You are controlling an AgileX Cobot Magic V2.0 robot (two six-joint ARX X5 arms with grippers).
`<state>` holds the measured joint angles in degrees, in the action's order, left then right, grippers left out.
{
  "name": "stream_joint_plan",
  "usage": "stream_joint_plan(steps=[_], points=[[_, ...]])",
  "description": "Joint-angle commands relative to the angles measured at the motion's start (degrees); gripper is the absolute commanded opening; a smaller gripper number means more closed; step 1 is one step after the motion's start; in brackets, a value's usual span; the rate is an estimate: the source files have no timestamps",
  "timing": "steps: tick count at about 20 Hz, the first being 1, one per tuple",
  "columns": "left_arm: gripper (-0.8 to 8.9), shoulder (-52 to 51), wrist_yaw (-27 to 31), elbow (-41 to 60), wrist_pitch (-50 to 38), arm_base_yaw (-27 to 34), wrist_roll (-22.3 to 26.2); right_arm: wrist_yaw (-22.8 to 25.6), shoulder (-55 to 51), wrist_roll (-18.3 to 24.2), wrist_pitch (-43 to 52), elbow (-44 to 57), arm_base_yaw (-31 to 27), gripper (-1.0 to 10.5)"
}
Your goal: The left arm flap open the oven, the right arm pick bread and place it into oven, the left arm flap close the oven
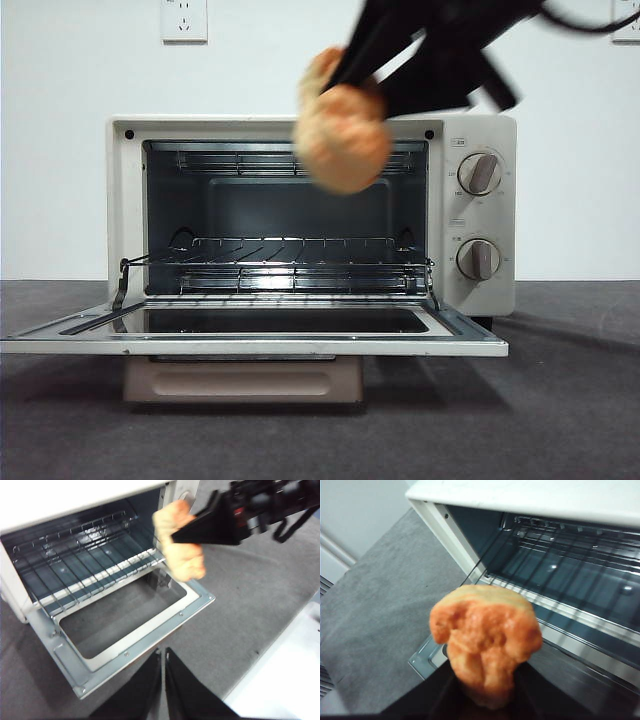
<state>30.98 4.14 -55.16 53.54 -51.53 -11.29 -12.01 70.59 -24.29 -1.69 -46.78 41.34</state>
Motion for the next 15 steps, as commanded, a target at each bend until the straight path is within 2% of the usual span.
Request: stream_joint_plan(steps=[1, 8, 15], points=[[0.15, -0.7, -0.3, -1.2, 0.9, -0.6, -1.4, 3.1, 3.9, -3.1, 4.6, -0.9, 1.6, 1.0], [0.16, -3.0, -1.7, -1.2, 0.9, -0.6, -5.0, 7.8, 10.9, -7.6, 16.6, -0.9, 1.6, 1.0], [0.16, -3.4, -1.7, -1.2, 1.0, -0.6, -6.0, 12.3, 15.0, -9.2, 18.7, -0.9, 1.5, 1.0]])
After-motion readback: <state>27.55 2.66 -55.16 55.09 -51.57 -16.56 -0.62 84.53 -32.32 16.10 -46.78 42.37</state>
